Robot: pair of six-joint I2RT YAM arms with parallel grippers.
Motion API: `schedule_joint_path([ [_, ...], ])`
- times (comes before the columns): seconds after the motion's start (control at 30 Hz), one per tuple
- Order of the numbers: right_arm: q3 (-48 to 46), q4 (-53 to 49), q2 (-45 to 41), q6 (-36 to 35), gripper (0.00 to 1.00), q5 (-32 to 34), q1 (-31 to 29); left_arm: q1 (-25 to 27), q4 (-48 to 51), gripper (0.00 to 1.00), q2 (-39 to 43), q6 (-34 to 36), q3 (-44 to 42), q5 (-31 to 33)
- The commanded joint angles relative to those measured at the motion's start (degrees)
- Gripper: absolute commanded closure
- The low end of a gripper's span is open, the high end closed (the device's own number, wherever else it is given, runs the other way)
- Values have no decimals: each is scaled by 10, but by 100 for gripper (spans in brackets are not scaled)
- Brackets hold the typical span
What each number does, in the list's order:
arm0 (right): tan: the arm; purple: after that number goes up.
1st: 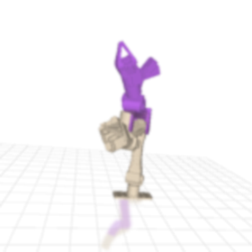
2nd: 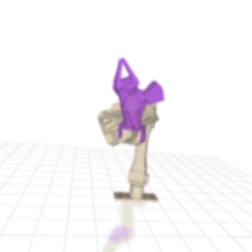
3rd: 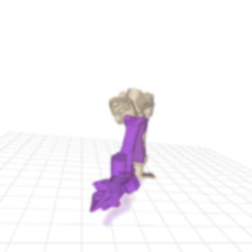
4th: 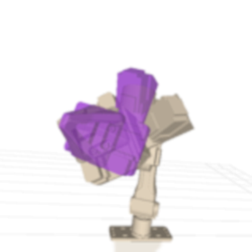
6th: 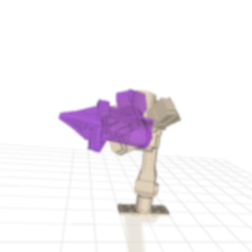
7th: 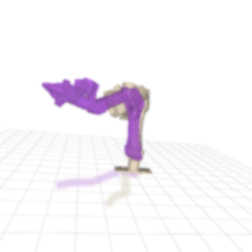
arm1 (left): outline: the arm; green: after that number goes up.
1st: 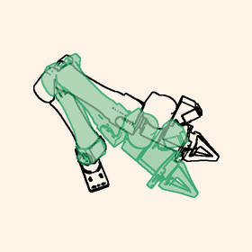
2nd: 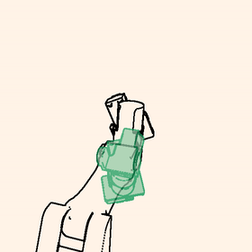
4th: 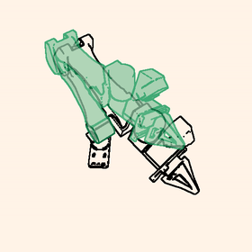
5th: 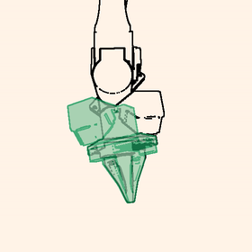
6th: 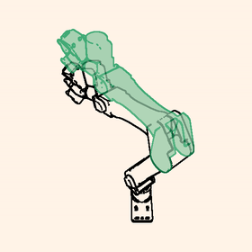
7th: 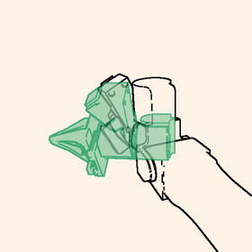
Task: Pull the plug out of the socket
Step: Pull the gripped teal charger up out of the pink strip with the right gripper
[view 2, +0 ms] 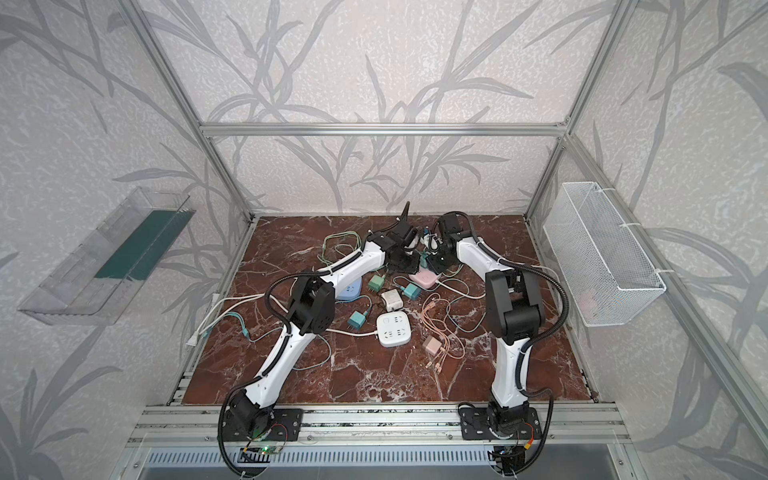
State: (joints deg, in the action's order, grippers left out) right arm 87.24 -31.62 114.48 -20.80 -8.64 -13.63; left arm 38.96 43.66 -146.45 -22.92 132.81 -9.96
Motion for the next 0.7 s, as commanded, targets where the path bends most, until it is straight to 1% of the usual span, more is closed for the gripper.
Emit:
schedule_joint_path([
  [0.0, 18, 16, 0, 9, 68, -1, 5, 12, 96, 63, -54, 8, -18, 8],
  [0.2, 1, 20, -14, 5, 67, 14, 8, 10, 93, 63, -52, -1, -18, -10],
  [0.4, -29, 39, -43, 28, 67, -20, 26, 9, 78, 63, -43, -9, -23, -24],
  [0.67, -48, 2, -56, 28, 67, 11, 33, 8, 45, 63, -21, -19, -48, -37],
])
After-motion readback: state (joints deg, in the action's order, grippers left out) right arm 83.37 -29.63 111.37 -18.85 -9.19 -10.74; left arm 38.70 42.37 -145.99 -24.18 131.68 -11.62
